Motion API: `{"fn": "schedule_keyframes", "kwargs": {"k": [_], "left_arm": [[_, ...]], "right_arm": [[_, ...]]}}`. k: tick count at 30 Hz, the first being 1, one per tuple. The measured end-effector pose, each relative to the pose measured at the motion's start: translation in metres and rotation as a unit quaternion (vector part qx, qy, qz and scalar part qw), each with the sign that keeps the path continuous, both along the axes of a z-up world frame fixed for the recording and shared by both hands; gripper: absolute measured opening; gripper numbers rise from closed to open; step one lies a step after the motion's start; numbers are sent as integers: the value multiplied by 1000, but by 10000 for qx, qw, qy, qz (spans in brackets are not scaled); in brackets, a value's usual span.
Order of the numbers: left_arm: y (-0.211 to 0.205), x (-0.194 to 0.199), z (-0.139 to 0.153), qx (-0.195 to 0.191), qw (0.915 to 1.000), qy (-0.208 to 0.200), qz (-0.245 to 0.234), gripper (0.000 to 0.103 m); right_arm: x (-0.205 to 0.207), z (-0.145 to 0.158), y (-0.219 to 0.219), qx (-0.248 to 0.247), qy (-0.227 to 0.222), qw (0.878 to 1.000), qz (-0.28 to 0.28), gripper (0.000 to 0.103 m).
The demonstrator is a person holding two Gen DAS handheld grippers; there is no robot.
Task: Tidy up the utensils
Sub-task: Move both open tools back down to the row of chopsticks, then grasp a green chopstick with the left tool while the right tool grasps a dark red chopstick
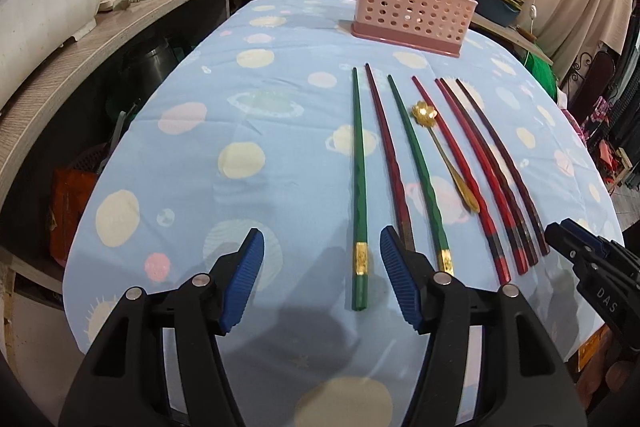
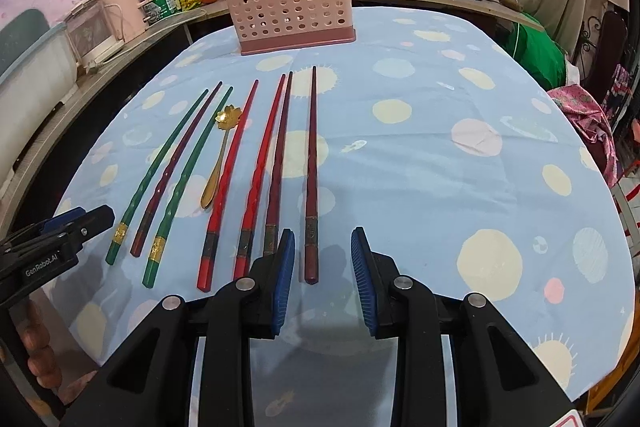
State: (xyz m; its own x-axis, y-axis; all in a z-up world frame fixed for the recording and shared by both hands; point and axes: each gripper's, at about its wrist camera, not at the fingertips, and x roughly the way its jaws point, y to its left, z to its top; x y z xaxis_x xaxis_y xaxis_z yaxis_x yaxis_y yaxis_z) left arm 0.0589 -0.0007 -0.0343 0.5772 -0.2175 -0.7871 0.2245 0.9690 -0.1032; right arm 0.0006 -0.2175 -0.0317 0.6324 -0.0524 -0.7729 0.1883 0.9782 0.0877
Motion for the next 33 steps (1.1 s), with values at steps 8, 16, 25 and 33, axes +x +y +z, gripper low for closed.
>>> {"fn": "schedule_keyframes", "kwargs": {"k": [8,16,25,33], "left_arm": [[-4,-6,-5,13,10000,3,-70,57],[-9,-8,-12,48,9999,34,-137,54],[-11,-7,-12,139,9997,-34,-178,36],[-13,-6,-12,89,9996,16,-267,8]], "right_arm": [[0,-4,1,-4,26,10000,-19,25],[1,-8,1,-9,59,10000,-15,18],[3,-9,2,-18,43,10000,0,17],[5,-9,3,-67,34,10000,22,11]]}}
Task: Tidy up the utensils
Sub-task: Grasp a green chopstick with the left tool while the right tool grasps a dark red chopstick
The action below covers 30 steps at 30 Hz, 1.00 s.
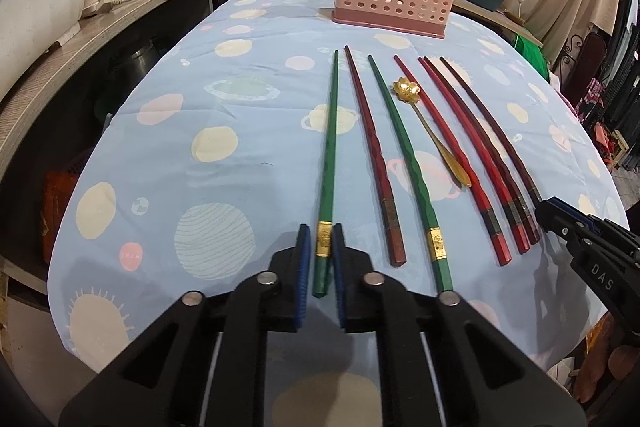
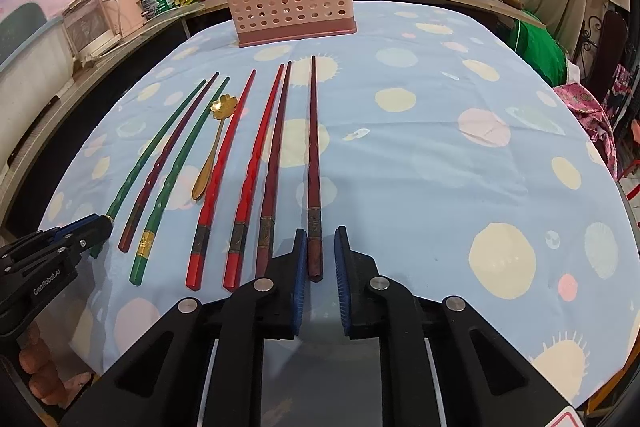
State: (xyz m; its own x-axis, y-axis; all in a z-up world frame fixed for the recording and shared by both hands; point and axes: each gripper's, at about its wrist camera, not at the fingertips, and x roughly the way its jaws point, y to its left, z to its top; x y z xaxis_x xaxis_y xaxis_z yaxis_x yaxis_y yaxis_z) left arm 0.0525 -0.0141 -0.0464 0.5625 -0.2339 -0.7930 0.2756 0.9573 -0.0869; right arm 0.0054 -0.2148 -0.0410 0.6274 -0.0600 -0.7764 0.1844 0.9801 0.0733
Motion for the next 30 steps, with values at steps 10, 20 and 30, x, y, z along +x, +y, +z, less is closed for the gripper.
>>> {"fn": "schedule_keyframes", "kwargs": {"k": [10,20,30], "left_arm": [[1,-1,2,-137,9998,113,-22,7],[5,-9,30,-316,9995,-79,5,7],[14,-7,78,-513,9972,-522,123,7]], "right_arm": [[-3,1,5,-132,-4,9999,96,7],[-15,33,3,-70,-414,9991,18,7],[-22,82,-11,-23,-967,9951,-191,7]]}}
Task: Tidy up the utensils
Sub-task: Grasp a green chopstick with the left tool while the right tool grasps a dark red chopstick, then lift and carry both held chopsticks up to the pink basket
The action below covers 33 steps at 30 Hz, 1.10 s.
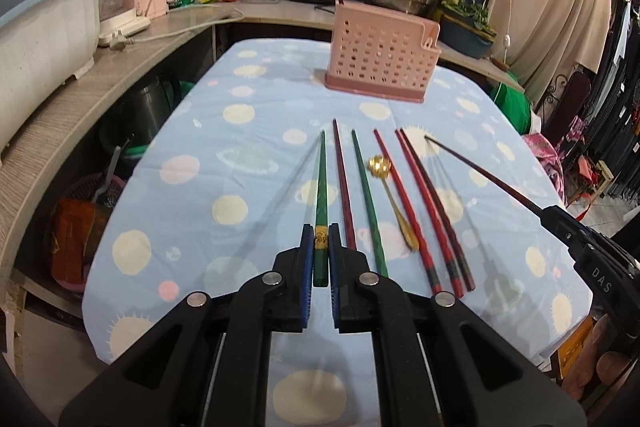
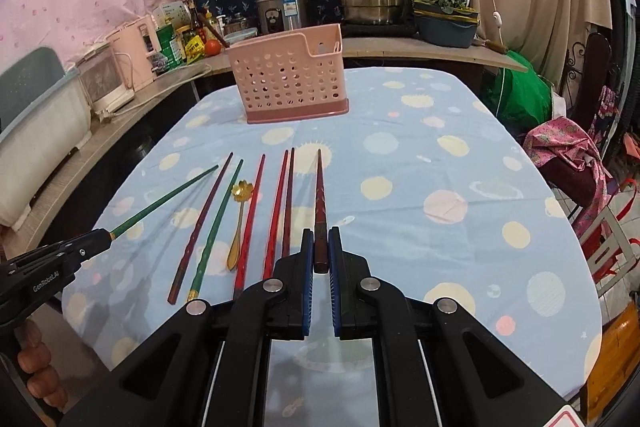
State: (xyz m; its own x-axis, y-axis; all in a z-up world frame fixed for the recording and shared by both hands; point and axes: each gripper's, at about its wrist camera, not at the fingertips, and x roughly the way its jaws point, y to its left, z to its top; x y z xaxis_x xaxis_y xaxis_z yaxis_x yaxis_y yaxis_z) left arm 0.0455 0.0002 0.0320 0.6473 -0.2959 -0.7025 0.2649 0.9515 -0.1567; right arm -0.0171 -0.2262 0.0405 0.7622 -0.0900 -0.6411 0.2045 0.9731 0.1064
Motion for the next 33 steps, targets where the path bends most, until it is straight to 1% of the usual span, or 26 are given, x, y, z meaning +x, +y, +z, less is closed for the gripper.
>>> {"fn": "schedule_keyframes", "kwargs": {"k": [9,17,24,33], "left_arm": [[7,14,46,-143,9988,-458,113,7],[7,31,87,-216,9949,-954,242,7],[4,53,111,-373,9929,-1104,244,7],[-7,79,144,-473,9895,-1349,197,7]], "right_arm": [[5,39,-17,41,-474,9988,-139,7],[14,66,-37,285,-777,9963,-217,7],[25,85,-52,420,-969,9942,-215,7],[47,107,-68,641,-1152,9911,-166,7]]}}
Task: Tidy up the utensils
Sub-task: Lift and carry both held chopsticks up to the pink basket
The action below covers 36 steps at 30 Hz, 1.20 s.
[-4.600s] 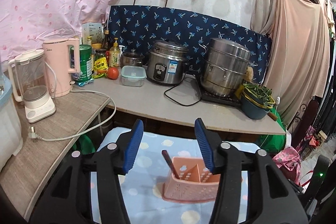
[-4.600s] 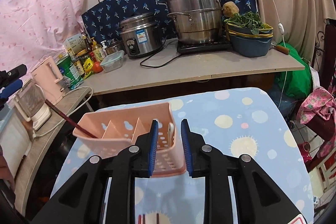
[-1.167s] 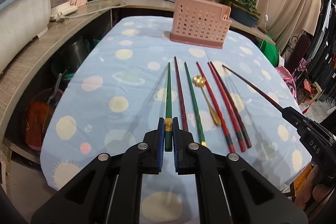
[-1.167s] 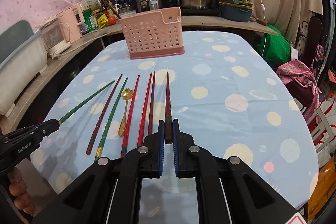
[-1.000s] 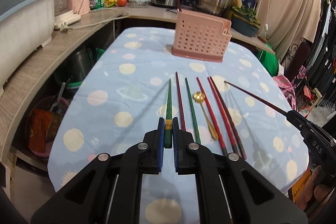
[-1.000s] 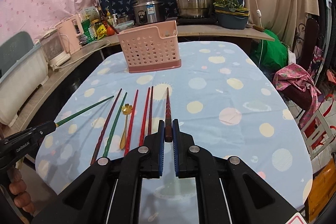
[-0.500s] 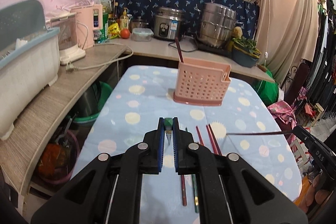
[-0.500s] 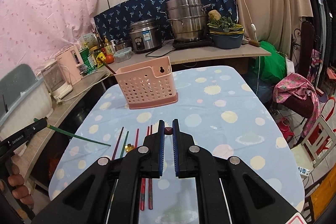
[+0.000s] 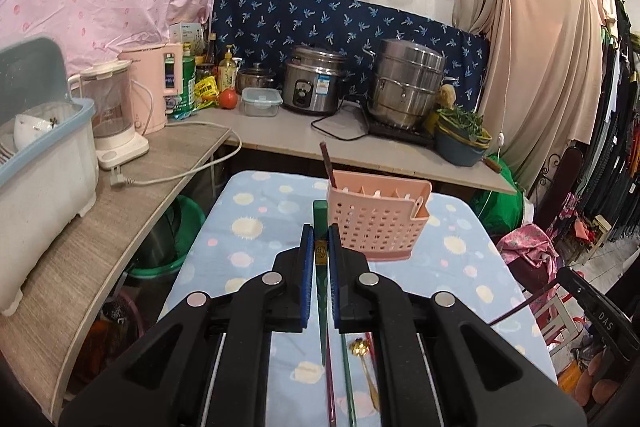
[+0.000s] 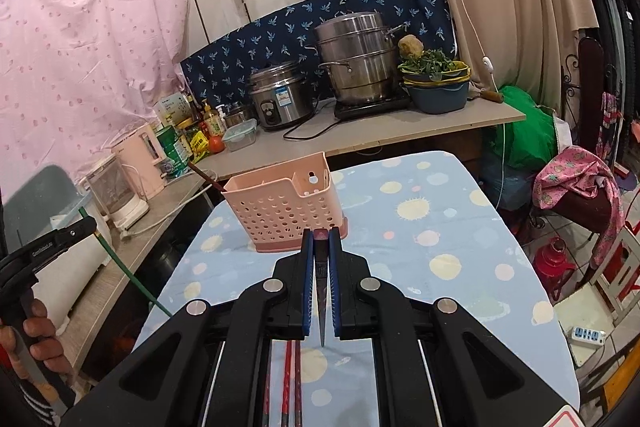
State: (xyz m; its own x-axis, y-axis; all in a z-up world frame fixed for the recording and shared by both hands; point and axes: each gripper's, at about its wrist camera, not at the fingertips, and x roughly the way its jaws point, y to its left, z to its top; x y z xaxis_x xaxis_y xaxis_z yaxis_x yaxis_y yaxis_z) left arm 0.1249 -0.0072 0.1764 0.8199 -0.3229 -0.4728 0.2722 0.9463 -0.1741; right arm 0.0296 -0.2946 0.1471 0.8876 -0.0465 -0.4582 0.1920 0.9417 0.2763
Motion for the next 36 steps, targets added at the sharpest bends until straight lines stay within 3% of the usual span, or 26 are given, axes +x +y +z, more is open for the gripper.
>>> {"fn": "schedule_keyframes", "kwargs": {"k": [12,16,21,28,36], "left_arm": [[-27,50,72,-236,9976,-656,25,7],[-40,72,96,-257,9943,-1026,125,7],[-51,104,112,-475,9918,-1179,151,7],[-70,146,101,-485,9916,-1180,201,7],[-84,181,49,-237,9969,-720,206,7]], "right_arm": [[50,57,-7,-137,-651,9977,95,7],[80,78,-17,85,-931,9956,107,7],[119,96,-30,319,-1218,9920,91,7],[175,88,-31,458,-1179,9919,103,7],[210,46,-29,385,-706,9967,135,7]]}}
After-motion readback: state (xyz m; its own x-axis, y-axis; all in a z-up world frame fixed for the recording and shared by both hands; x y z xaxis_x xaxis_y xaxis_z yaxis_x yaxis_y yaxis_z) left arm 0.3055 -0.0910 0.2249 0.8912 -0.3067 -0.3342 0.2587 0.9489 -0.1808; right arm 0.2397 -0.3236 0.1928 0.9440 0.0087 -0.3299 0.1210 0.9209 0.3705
